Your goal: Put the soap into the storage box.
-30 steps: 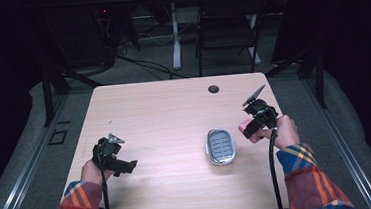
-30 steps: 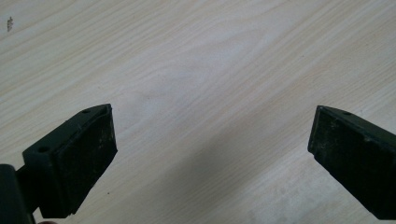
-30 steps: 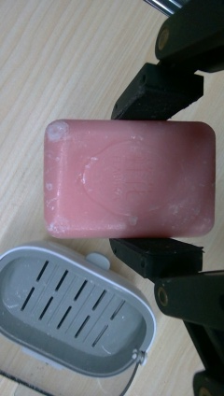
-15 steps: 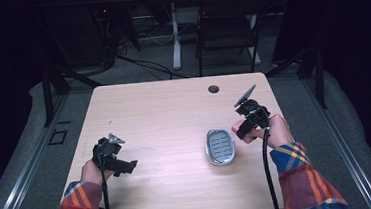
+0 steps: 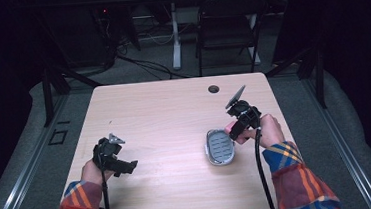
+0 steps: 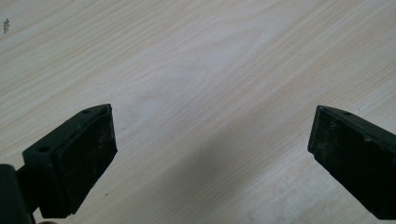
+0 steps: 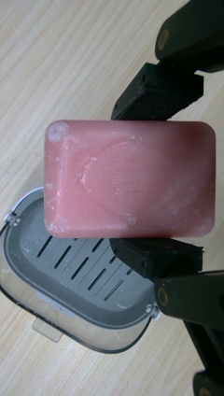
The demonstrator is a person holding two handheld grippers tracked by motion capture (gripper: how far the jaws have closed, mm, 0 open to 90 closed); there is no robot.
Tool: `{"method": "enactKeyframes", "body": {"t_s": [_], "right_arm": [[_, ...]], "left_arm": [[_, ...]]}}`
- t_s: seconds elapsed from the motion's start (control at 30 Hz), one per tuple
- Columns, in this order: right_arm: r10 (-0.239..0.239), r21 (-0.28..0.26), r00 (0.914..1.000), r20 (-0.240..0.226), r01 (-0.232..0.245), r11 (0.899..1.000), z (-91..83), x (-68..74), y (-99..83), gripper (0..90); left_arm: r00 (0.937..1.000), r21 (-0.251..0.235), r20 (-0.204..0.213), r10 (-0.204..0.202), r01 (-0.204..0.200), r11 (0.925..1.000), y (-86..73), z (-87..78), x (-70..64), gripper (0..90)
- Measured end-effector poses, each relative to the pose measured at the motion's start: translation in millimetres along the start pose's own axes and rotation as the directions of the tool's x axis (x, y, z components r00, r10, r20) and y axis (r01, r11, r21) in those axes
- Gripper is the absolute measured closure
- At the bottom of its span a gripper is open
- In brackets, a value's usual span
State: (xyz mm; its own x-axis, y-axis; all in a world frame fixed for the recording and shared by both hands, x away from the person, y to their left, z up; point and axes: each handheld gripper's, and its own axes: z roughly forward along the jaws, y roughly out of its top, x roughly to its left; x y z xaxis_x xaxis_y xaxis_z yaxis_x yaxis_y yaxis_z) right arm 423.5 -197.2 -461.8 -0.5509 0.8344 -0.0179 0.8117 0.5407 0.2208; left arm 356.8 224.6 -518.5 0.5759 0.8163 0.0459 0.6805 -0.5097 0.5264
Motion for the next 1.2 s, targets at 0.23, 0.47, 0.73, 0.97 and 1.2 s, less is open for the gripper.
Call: {"method": "enactKeyframes", "body": {"t_s": [0.23,0.47,0.73,0.97,1.2], "right_arm": [[-0.01,0.007,0.9999,-0.003,0.011,1.0,5.5,6.9,5.4,37.1],[-0.036,0.041,0.9993,0.001,0.036,0.999,10.0,13.3,11.2,37.1],[-0.047,0.063,0.9989,0.006,0.047,0.997,16.7,19.7,17.0,37.0],[-0.052,0.078,0.9985,0.016,0.051,0.996,23.1,24.7,21.8,37.0],[-0.057,0.095,0.9978,0.034,0.054,0.994,26.5,32.4,25.6,37.0]], "left_arm": [[1.0,0.001,0.001,0.002,-0.002,1.0,0.1,0.1,0.1,0.9],[1.0,-0.001,-0.002,0.006,-0.006,1.0,0.1,0.6,-0.2,0.9],[1.0,0.001,0.0,0.007,-0.007,1.0,0.1,0.5,-0.4,1.0],[1.0,0.002,0.001,0.009,-0.009,1.0,0.2,0.7,-0.5,1.0],[1.0,0.001,0.006,0.008,-0.008,1.0,0.2,0.8,-0.4,0.9]]}}
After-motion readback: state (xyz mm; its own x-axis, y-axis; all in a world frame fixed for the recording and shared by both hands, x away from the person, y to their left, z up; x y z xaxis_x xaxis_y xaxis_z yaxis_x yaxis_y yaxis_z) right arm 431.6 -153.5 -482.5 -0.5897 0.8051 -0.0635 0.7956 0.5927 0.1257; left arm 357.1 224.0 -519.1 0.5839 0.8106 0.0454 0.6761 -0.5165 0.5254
